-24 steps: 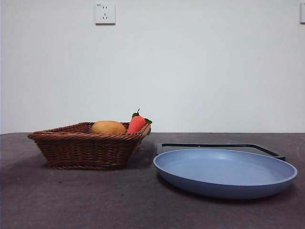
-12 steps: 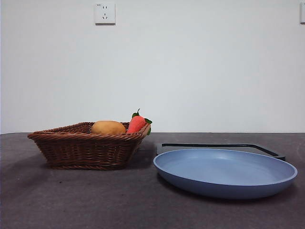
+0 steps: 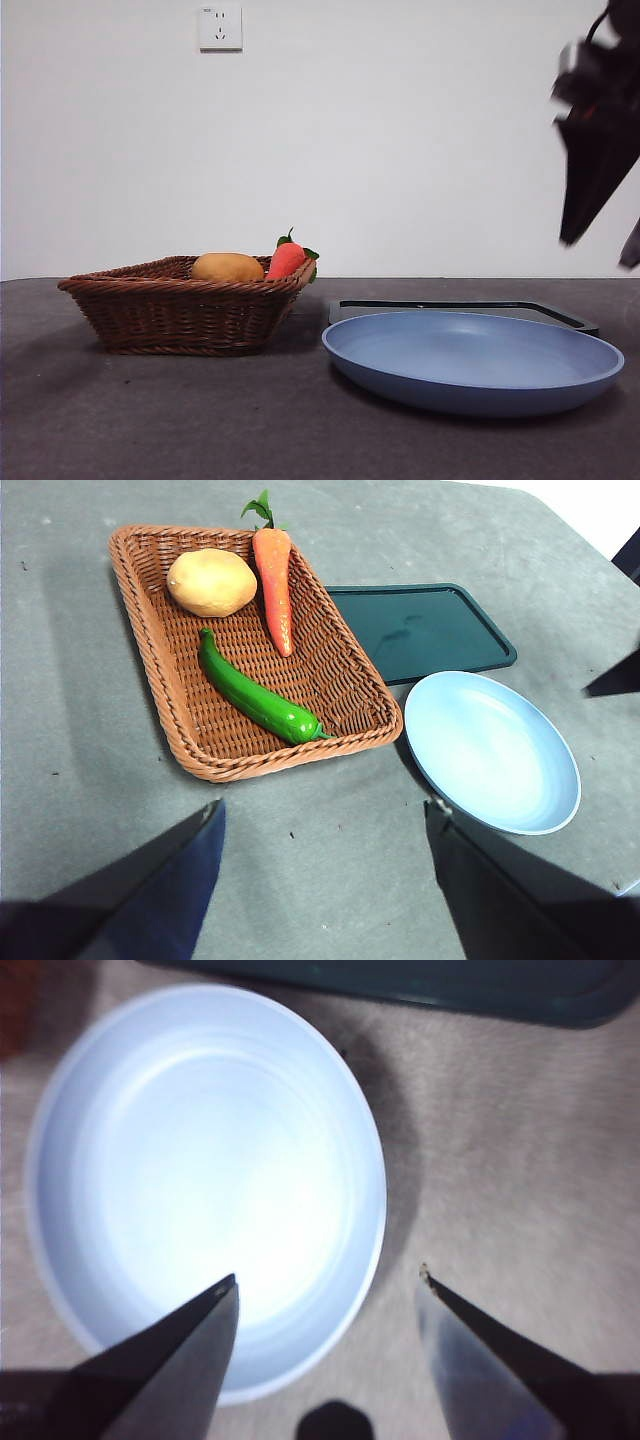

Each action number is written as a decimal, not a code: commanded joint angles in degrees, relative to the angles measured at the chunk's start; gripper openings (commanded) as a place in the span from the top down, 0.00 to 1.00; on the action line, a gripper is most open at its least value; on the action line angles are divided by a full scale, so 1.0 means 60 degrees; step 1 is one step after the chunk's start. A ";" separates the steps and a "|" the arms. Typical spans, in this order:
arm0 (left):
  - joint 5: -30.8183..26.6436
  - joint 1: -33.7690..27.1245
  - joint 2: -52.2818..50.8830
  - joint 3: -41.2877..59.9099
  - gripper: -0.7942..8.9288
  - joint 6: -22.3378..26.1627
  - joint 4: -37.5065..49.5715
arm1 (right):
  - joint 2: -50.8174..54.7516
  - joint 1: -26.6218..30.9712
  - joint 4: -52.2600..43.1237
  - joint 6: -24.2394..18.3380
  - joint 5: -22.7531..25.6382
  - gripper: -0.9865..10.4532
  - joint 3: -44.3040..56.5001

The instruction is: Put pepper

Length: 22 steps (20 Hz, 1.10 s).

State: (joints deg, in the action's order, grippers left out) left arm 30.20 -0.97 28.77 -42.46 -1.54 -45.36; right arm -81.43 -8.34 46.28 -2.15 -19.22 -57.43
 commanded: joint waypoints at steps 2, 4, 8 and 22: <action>0.0018 -0.0018 0.0022 -0.0153 0.56 -0.0066 0.0120 | -0.1140 -0.0186 -0.0586 0.0033 0.0044 0.65 -0.0160; 0.0015 -0.0018 0.0022 -0.0153 0.56 -0.0066 0.0120 | -0.1694 -0.0222 -0.0878 0.0033 0.0135 0.66 -0.0160; 0.0011 -0.0018 0.0022 -0.0153 0.56 -0.0066 0.0120 | -0.2269 -0.0277 -0.1100 0.0029 0.0375 0.66 -0.0160; 0.0007 -0.0018 0.0488 -0.0157 0.56 -0.0084 0.0109 | -0.2761 -0.0295 -0.1537 0.0077 -0.0036 0.91 -0.0160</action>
State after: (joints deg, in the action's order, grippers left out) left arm 30.20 -0.97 31.66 -42.46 -1.61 -45.36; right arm -96.64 -9.89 37.26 -1.96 -19.68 -57.47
